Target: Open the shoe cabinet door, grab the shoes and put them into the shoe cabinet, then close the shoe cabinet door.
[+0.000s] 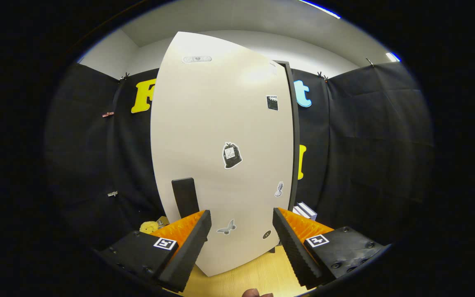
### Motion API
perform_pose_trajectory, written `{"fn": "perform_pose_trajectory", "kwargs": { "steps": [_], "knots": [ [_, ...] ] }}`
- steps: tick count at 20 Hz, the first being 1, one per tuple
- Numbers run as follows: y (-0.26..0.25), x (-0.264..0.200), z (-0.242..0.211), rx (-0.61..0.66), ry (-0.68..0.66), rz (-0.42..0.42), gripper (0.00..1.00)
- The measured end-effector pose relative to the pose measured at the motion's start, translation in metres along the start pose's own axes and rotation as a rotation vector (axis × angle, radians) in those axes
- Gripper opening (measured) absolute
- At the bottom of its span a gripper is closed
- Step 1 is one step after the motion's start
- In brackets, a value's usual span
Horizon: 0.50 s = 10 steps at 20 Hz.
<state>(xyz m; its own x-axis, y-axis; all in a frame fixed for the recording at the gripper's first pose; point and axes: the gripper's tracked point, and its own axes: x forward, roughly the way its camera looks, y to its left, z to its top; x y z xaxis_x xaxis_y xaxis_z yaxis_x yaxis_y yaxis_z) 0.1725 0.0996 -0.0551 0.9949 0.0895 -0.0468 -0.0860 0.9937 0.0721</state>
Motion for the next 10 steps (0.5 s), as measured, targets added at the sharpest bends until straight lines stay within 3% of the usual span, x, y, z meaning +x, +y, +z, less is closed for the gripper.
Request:
{"fn": "perform_pose_trajectory", "kwargs": {
  "steps": [10],
  "knots": [
    [0.0043,-0.0016,0.0033,-0.021,-0.037,-0.031,0.97]
  ]
}}
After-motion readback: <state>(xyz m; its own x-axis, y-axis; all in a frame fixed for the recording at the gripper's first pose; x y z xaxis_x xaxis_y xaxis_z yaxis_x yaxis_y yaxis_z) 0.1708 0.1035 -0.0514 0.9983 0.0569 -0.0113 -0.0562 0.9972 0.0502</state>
